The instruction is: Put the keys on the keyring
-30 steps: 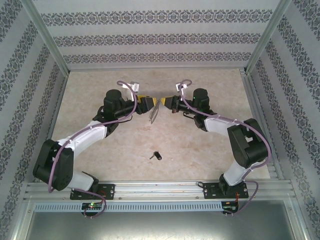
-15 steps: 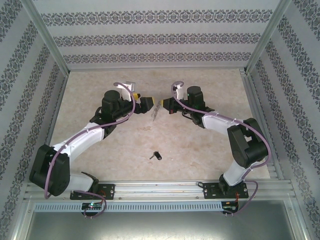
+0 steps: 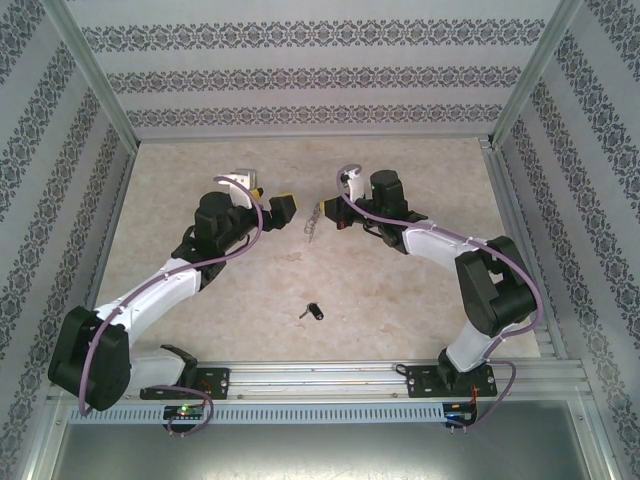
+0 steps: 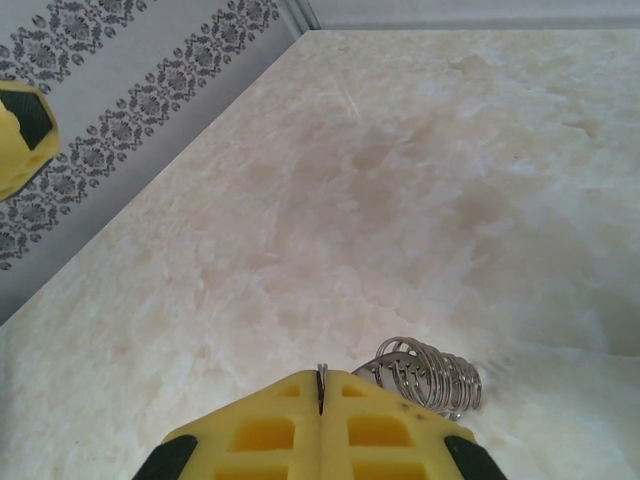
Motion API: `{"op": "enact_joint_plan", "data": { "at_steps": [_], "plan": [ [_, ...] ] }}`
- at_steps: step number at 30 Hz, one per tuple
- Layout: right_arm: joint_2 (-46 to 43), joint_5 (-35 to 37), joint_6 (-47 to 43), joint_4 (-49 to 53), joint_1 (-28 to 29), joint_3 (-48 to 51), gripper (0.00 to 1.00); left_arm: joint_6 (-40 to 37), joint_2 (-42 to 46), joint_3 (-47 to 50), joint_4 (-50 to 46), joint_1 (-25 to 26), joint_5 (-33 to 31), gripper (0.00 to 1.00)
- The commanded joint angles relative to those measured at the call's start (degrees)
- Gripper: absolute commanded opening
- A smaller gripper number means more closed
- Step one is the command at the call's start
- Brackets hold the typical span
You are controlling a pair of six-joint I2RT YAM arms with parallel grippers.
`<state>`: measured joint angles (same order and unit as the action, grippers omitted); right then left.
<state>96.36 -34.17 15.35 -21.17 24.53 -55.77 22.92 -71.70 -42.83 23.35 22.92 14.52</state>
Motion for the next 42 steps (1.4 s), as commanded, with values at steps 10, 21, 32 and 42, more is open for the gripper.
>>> {"op": "enact_joint_plan", "data": {
  "at_steps": [10,21,32,42],
  "plan": [
    [-8.9,-8.7,0.3,-3.8,-0.7,2.3,0.00,-1.5,0.7,-1.8,-1.0,0.6,8.8,0.95],
    [-14.4,-11.5,0.9,-3.7,-1.1,4.2,0.00,1.9,-2.6,-3.8,1.9,0.6,17.7,0.75],
    [-15.0,-13.0,1.3,-3.8,-1.4,4.6,0.00,5.2,-6.5,-5.7,5.6,0.6,24.4,0.63],
    [-14.8,-14.3,2.1,-4.4,-1.3,4.5,0.00,9.7,-10.6,-6.9,11.4,0.7,29.0,0.55]
  ]
}}
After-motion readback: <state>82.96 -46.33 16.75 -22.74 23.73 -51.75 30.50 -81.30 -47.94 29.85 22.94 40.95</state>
